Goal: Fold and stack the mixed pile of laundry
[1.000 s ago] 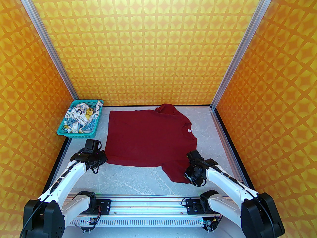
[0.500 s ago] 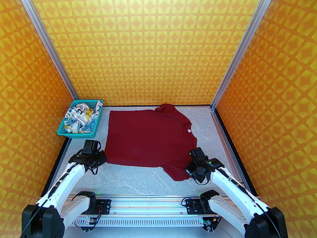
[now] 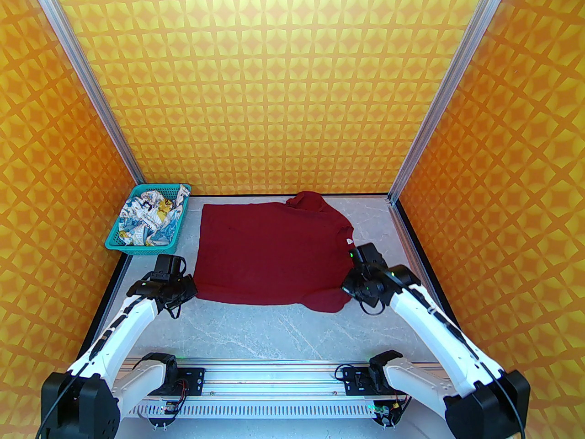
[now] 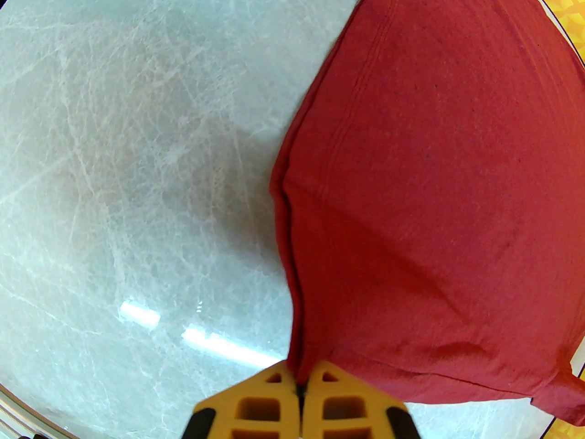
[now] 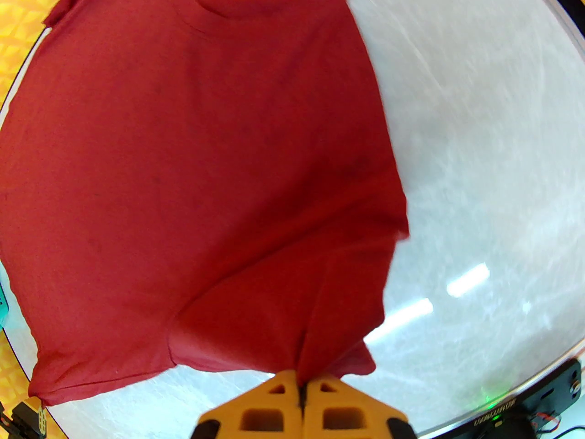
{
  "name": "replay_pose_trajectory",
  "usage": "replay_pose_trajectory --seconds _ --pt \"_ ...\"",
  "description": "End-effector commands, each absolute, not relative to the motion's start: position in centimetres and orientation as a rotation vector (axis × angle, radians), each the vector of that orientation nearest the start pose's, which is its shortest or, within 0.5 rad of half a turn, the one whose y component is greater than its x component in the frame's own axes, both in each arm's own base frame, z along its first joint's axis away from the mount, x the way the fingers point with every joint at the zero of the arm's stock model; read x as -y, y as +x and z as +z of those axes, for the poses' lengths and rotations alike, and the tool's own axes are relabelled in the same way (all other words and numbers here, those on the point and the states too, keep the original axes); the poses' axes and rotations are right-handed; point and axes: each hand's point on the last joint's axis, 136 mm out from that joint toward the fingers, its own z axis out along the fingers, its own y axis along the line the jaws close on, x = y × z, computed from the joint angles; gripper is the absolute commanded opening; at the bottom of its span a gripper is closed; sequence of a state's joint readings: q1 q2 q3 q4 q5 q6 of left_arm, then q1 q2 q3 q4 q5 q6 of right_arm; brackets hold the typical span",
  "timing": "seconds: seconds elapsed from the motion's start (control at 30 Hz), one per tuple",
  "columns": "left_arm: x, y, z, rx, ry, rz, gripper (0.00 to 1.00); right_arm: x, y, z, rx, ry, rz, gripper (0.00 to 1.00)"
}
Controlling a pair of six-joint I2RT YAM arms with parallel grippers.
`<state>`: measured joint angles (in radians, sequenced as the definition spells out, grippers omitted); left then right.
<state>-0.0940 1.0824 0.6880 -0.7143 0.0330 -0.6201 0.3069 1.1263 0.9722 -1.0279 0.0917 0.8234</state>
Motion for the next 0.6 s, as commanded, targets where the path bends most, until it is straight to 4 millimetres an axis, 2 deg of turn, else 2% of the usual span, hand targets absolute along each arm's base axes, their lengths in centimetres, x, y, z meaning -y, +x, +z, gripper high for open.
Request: replay_pose_trajectory --seconds 0.0,0.03,0.27,0.57 --pt "2.9 26.9 10.0 -2.567 -0.691 -0.285 0.0 -5.6 27.0 16.7 -2.62 0.615 0.133 0.0" --pt "2.9 27.1 9.5 -2.584 -0.702 -0.277 0.0 -5.6 27.6 17.0 -2.62 0.601 0.136 0.0" --pt "2.8 29.7 10.2 -2.541 -0.747 -0.296 0.0 -6.0 31.6 17.4 -2.629 0.54 0.195 0.0" --pt "2.3 32.4 9.0 -2.557 -0.799 -0.28 0.0 -7.5 37.2 17.3 -2.63 0.477 0.259 0.0"
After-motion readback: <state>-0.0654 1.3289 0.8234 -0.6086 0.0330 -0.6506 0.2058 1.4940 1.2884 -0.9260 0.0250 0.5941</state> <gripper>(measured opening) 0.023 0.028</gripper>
